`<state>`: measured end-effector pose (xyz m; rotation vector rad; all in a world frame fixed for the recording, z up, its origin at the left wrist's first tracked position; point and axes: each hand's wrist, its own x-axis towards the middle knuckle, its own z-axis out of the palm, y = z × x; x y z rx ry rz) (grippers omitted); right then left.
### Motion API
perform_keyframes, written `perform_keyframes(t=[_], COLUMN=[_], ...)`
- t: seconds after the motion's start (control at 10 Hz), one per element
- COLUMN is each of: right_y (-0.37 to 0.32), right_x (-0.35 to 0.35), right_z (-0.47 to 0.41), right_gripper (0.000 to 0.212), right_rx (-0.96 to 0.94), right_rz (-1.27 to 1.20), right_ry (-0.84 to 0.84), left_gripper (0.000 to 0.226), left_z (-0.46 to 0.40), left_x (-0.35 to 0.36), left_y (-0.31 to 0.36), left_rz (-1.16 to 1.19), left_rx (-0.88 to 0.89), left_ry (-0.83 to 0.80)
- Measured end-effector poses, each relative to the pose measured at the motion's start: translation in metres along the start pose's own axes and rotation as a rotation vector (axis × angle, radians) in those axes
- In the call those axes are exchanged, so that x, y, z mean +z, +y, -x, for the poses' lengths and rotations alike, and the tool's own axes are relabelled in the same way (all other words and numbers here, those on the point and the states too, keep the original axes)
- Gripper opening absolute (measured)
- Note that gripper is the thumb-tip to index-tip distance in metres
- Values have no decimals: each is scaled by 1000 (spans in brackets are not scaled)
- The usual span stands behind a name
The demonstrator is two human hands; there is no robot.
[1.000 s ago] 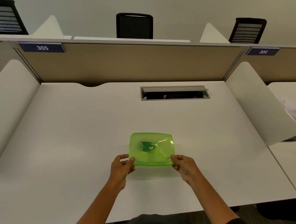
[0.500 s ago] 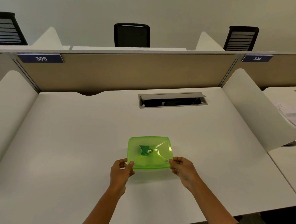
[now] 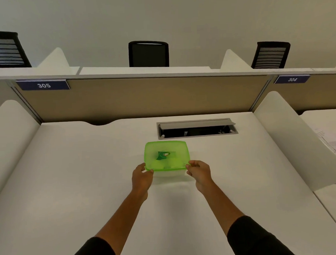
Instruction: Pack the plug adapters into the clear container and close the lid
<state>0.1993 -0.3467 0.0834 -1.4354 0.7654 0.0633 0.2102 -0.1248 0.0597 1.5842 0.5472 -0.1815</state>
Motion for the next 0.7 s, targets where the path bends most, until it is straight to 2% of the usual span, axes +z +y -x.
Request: perform_keyframes(t=[0.4,0.5,0.6,0.7], right_y=[-29,-29,-25,-8], right_x=[23,23,23,20], right_z=[-34,-30,-23,-13], right_gripper=[36,38,43,59], right_rx=[-34,-74,-240,-427], right_rz=[55,140,381,706], right_ry=[24,3,30,18], left_gripper=[59,62,67,78], left_z=[-34,-31,-24,-15], left_x=[14,11,7,1], left_y=[28,25,22,3], left_rz=[4,4,-167,-421], left_rx=[-7,5,89,219], left_ry=[-64,-82,-56,-12])
